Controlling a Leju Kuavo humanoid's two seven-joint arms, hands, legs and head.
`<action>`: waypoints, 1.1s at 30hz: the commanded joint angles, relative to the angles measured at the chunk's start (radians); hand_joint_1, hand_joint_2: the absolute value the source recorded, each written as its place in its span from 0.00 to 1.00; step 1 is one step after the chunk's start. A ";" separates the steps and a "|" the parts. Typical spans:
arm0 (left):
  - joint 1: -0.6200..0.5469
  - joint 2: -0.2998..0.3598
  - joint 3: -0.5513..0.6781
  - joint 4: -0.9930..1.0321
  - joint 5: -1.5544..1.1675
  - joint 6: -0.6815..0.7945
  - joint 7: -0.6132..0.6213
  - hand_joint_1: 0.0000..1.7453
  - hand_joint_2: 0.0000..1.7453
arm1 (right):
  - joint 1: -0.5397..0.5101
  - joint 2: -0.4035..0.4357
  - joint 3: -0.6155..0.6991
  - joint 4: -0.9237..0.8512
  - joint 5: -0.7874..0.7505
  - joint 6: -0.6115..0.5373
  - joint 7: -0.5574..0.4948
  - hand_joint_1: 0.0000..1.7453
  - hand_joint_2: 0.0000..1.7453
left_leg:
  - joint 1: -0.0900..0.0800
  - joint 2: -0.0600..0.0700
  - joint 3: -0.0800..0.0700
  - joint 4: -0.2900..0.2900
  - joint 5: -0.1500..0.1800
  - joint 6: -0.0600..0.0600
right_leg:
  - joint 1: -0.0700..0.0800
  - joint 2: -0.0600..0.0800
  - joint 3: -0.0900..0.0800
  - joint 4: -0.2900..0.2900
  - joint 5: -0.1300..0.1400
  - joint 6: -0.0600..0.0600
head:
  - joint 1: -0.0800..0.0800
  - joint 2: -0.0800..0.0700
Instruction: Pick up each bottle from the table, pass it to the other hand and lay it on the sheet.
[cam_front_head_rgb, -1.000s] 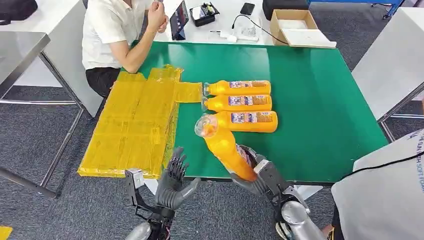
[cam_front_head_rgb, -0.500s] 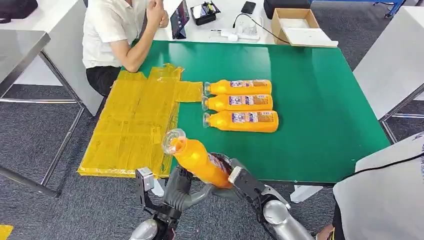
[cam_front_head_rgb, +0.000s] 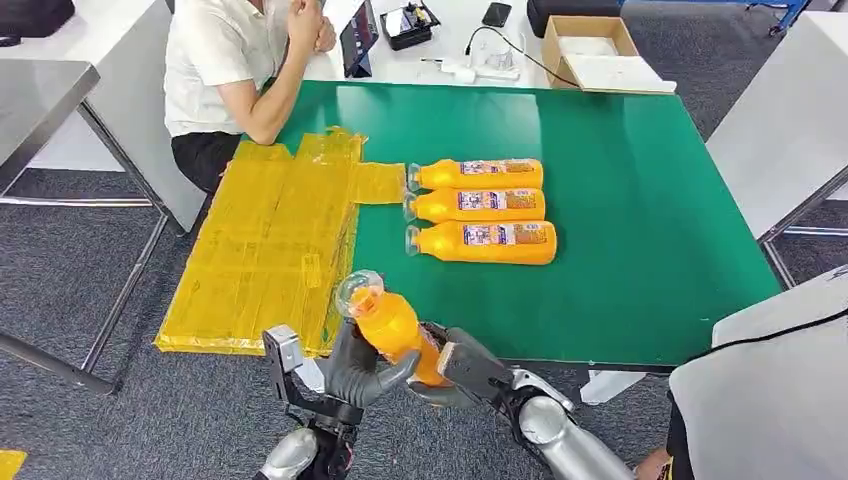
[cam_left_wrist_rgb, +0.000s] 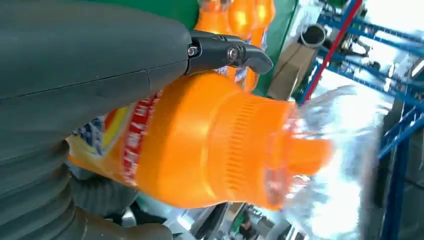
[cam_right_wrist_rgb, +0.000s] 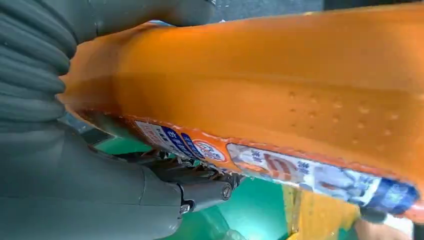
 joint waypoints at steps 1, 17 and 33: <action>-0.029 -0.001 0.026 0.019 0.038 0.036 0.036 0.00 1.00 | -0.072 0.000 0.096 0.098 0.038 -0.033 0.024 1.00 1.00 | 0.000 0.001 0.002 -0.001 0.000 -0.001 | 0.000 0.001 0.002 0.000 0.000 -0.002 | 0.000 0.000; -0.032 0.028 -0.021 0.044 0.072 0.051 0.121 1.00 1.00 | -0.090 -0.001 0.100 0.106 0.063 -0.117 0.085 1.00 1.00 | 0.000 0.001 0.002 -0.001 0.000 -0.001 | 0.000 0.001 0.001 0.000 0.000 -0.001 | 0.000 0.000; -0.015 0.036 0.018 0.022 0.100 0.105 0.157 1.00 1.00 | -0.051 0.024 0.027 0.003 0.053 -0.184 0.077 0.41 1.00 | -0.001 0.000 0.001 0.000 0.000 -0.001 | -0.001 0.001 0.000 0.001 0.000 -0.001 | 0.000 0.000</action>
